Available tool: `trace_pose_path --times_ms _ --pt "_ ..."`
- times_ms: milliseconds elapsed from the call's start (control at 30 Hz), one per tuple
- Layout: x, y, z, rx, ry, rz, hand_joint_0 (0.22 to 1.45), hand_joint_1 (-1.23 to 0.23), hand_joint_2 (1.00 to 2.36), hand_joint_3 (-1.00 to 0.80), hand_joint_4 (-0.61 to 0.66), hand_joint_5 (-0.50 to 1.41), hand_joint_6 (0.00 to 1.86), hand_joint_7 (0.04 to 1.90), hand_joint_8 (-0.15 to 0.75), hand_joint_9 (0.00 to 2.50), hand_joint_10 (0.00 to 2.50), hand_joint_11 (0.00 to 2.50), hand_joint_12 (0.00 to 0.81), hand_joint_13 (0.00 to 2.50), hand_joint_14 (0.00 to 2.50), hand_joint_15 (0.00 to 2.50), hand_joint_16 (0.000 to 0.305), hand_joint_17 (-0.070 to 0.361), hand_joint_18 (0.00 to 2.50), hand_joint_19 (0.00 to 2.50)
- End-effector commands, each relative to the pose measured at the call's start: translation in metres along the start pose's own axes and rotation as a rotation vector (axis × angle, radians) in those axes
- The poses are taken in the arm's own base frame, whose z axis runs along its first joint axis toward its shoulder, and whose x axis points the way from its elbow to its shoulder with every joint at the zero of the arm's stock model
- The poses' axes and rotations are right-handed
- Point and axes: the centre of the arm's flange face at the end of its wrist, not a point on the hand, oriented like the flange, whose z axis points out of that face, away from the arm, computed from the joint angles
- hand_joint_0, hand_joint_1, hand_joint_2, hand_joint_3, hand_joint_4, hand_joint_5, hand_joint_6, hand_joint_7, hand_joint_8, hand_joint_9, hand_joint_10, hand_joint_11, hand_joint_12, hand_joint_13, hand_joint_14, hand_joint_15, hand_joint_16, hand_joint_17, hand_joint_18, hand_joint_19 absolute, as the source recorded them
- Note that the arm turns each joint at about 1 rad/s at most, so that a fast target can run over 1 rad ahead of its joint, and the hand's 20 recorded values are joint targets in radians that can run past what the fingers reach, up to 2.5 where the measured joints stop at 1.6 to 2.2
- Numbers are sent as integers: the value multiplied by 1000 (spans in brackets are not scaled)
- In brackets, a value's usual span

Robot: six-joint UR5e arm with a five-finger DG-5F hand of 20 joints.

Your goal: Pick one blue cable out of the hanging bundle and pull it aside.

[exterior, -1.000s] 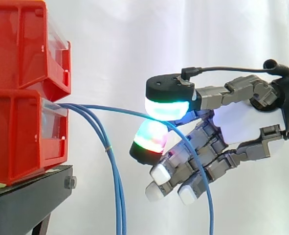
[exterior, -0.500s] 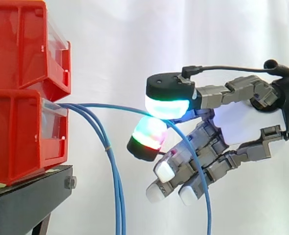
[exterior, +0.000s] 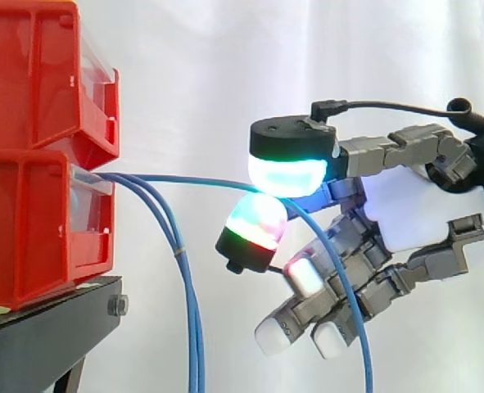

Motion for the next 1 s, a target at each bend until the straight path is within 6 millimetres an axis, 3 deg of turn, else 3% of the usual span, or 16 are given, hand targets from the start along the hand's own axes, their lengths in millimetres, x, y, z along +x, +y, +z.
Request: trace_pose_path --times_ms 0,333,667,733,767,867,967 --pt "1 -2 -2 16 15 26 660 -804 1009 112 -388 -137 958 1142 259 1138 17 641 377 721 11 319 52 117 722 483" --pt "10 -3 -3 33 121 140 666 -826 1006 152 -411 -128 950 1184 259 1143 17 617 371 735 12 326 52 117 735 492" --pt "7 -5 -4 51 134 193 674 -835 1004 172 -403 -122 947 1207 265 1153 17 619 373 757 12 344 53 118 751 500" --pt "6 -11 -6 67 133 186 675 -836 1003 172 -388 -123 947 1211 267 1153 17 614 375 758 14 346 53 119 753 501" --pt "5 -27 -8 96 127 177 675 -836 1003 172 -389 -123 947 1210 268 1149 17 612 374 760 12 343 53 119 753 499" --pt "5 -45 -10 119 127 176 676 -837 1003 168 -395 -122 948 1206 269 1145 19 621 374 761 12 340 53 119 753 499" --pt "7 -51 -7 91 132 182 676 -836 1002 168 -393 -122 948 1201 273 1157 19 625 376 761 12 340 53 118 753 503"
